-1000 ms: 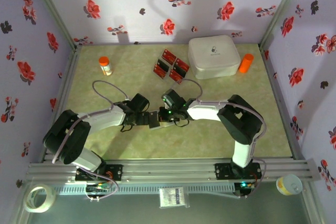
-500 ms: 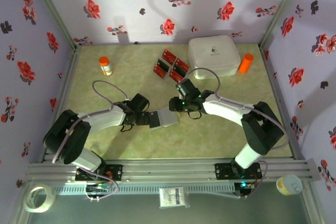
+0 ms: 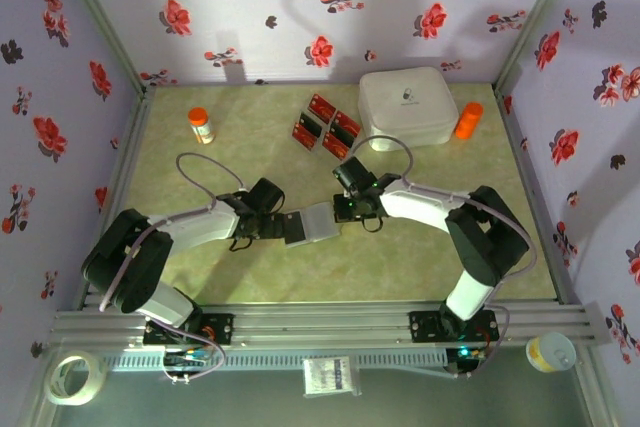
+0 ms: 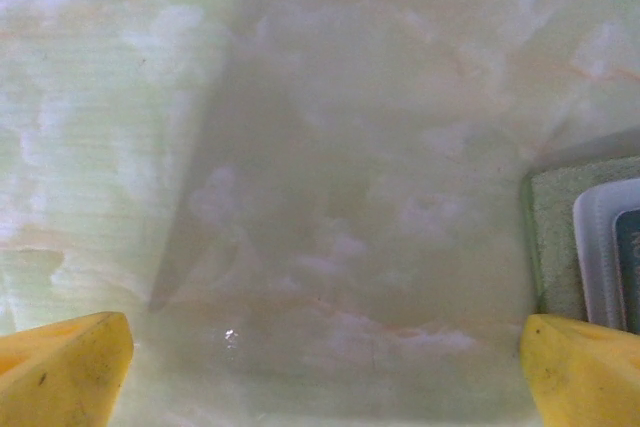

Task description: Put the credit cards into the card holder

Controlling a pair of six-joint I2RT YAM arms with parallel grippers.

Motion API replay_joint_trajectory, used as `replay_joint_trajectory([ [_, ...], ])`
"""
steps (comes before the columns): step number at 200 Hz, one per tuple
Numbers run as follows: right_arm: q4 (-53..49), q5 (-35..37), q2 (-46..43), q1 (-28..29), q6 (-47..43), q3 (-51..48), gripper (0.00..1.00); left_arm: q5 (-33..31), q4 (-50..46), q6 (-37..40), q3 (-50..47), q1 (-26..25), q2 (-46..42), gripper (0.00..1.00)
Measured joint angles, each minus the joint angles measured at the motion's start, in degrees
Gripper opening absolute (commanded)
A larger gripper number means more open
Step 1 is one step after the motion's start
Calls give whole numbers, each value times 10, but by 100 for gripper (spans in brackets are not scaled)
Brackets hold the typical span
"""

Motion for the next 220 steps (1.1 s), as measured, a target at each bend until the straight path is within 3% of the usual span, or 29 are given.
replay_joint_trajectory([
  [58, 48, -22, -39, 0, 40, -68, 0, 15, -21, 17, 35, 35, -21, 100],
  [98, 65, -26, -49, 0, 57, -83, 2, 67, -21, 17, 58, 38, -45, 100],
  [145, 74, -26, -49, 0, 57, -83, 11, 108, -15, 13, 85, 11, -50, 100],
  [194, 77, -26, -50, 0, 70, -84, 24, 117, 14, -1, 102, -29, -17, 100],
  [220, 77, -28, -65, 0, 71, -84, 27, 116, 17, -3, 102, -37, 5, 100],
])
